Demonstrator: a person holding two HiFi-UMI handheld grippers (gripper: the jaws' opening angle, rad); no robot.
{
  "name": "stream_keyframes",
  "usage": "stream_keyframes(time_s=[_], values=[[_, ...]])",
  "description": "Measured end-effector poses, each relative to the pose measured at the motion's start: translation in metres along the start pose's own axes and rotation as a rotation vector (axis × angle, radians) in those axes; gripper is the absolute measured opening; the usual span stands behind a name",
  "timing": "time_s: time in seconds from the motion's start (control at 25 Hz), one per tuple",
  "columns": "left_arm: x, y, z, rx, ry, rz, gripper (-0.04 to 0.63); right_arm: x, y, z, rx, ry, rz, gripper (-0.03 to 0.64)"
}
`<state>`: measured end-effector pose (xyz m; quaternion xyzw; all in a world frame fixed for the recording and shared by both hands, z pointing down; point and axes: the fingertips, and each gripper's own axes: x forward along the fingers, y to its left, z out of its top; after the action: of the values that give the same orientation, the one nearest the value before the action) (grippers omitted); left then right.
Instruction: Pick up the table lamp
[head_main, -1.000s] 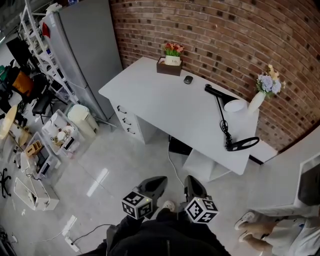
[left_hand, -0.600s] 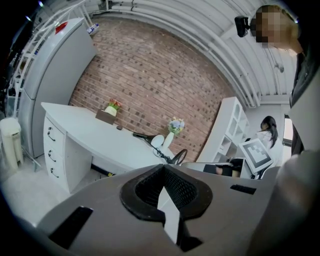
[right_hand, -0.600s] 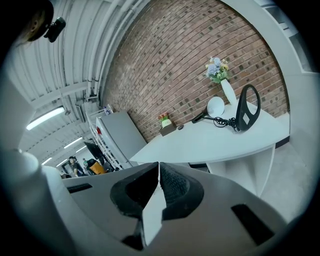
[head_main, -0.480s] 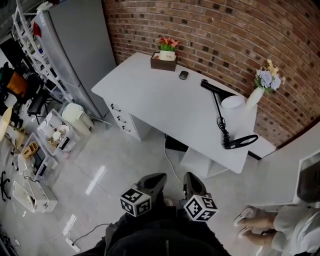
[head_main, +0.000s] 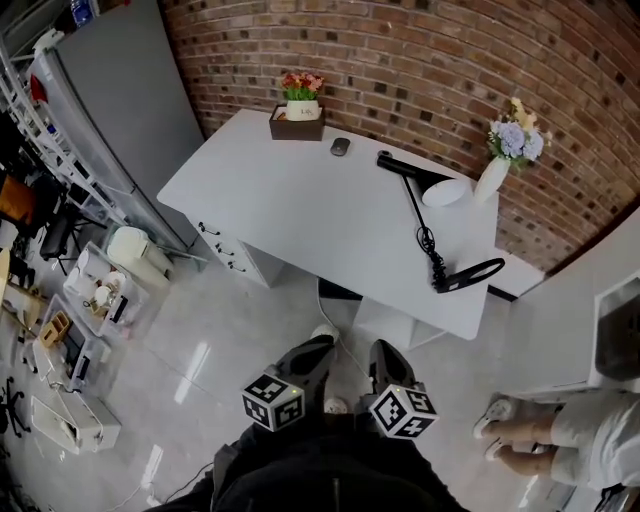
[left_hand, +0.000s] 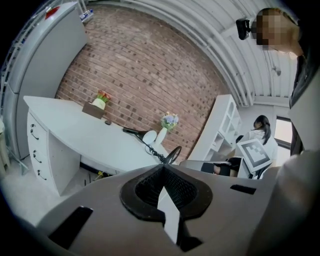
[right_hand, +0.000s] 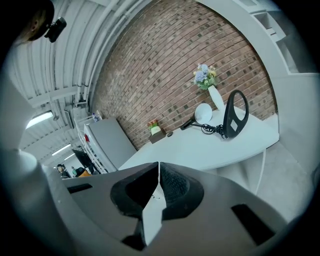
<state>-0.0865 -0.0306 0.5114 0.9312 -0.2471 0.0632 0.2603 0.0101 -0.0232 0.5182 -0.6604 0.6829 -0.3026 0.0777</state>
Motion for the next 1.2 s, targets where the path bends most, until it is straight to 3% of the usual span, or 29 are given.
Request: stream_keyframes(time_s=[1.2], values=[[0.162,0.104,0.138,0.035,0.07,-0.204,0.008,0.168,-0.047,0.116,0.055,-0.124,-0.184,0.014]])
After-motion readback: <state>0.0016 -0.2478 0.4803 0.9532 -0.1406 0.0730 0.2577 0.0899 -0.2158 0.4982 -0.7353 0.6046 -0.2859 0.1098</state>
